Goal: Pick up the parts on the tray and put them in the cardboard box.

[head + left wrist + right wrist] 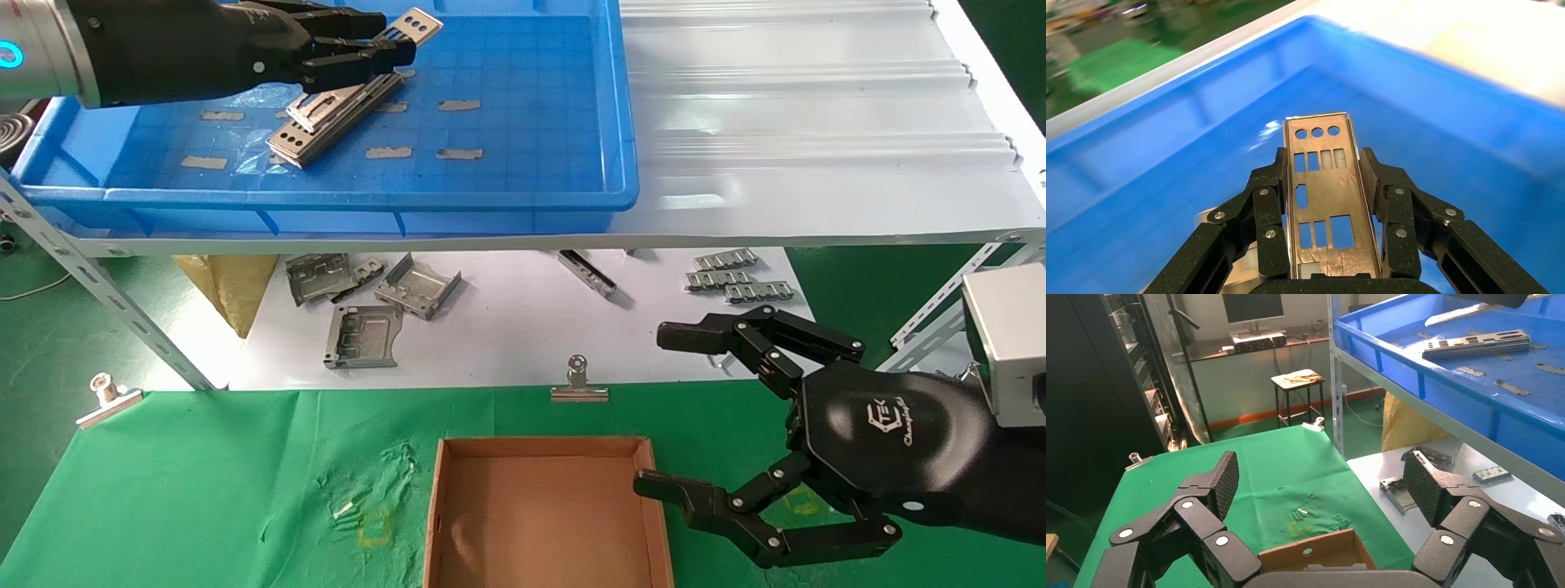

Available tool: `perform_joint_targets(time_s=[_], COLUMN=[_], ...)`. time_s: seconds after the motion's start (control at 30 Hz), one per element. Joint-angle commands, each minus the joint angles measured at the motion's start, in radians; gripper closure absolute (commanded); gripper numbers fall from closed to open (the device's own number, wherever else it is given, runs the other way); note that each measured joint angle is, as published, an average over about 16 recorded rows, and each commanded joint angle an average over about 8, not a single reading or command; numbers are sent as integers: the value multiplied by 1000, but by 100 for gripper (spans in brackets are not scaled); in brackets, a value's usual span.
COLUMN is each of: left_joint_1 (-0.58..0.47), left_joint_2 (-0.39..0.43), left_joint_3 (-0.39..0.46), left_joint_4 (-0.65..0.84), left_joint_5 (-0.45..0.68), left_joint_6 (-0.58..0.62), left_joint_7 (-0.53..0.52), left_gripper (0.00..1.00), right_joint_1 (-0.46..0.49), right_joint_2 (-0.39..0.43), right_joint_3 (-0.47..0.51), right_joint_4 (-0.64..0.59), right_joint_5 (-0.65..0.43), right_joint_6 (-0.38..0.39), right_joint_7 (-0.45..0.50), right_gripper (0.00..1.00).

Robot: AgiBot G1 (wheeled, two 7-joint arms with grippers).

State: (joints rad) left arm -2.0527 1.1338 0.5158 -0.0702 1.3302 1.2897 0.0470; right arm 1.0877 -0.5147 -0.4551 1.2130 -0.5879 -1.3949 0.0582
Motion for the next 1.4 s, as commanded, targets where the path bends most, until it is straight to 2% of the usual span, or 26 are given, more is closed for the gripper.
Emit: perform_joint_targets(time_s=[0.03, 0.27, 0.43, 0.6, 0.83, 1.0, 1.2, 1.27, 1.4], left_joint_1=[-1, 69, 216, 417, 657, 726, 723, 716, 699], left_joint_2=[-11, -39, -73, -119, -69, -5, 61, 78, 109], left_joint_3=[-7, -8, 39, 97, 127, 149, 178, 185, 195], left_joint_4=[-10, -118, -349, -603, -736, -722, -639, -606, -540], left_joint_5=[-11, -51, -136, -205, -154, -99, -46, -35, -20], left_joint_6=[51, 278, 316, 265, 68, -34, -80, -83, -84], left_joint_7=[9, 59, 45, 38, 194, 287, 330, 342, 377], left_gripper=[100, 100, 100, 100, 100, 100, 100, 92, 43], right_joint_1=[0, 0, 0, 0, 0, 0, 0, 0, 0], right_joint_2=[0, 0, 0, 0, 0, 0, 0, 0, 0], right_joint_3=[0, 0, 0, 0, 0, 0, 0, 0, 0], right_joint_4=[0, 0, 0, 0, 0, 0, 0, 0, 0], right_joint_5=[0, 0, 0, 0, 0, 0, 0, 0, 0], right_joint_6=[0, 0, 0, 0, 0, 0, 0, 0, 0], right_joint_7=[0, 0, 0, 0, 0, 0, 0, 0, 0], right_gripper=[0, 0, 0, 0, 0, 0, 0, 0, 0])
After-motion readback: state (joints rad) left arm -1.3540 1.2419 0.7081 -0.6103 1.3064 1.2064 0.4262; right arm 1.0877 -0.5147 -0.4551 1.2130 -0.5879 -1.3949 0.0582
